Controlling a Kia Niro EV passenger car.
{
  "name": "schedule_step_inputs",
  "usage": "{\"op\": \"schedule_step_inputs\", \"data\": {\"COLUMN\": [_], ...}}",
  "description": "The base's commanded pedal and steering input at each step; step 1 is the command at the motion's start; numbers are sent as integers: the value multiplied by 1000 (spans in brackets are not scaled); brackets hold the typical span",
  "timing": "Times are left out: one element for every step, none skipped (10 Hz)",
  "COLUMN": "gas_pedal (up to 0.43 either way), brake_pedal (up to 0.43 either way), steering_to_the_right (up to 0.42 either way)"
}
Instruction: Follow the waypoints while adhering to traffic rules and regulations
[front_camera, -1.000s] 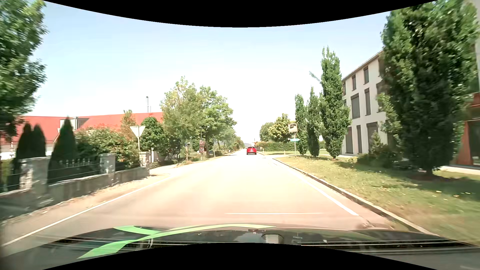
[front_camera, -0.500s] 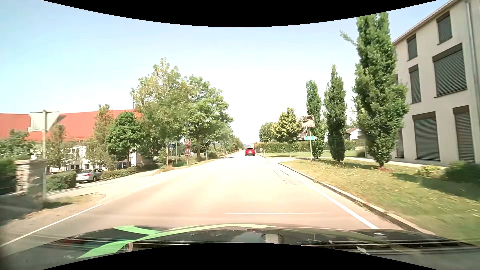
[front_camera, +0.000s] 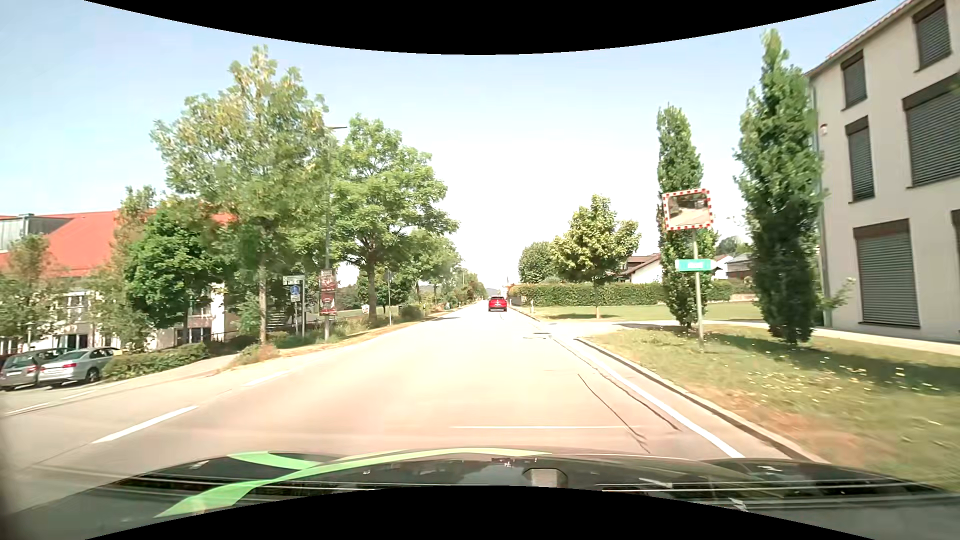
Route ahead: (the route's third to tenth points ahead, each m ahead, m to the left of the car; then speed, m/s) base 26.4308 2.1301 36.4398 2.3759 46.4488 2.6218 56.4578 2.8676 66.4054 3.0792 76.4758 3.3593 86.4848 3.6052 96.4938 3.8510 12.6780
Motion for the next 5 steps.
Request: {"op": "schedule_step_inputs", "data": {"gas_pedal": [197, 197, 209, 209, 220], "brake_pedal": [0, 0, 0, 0, 0], "steering_to_the_right": [-4, -7, -10, -10, -10]}}
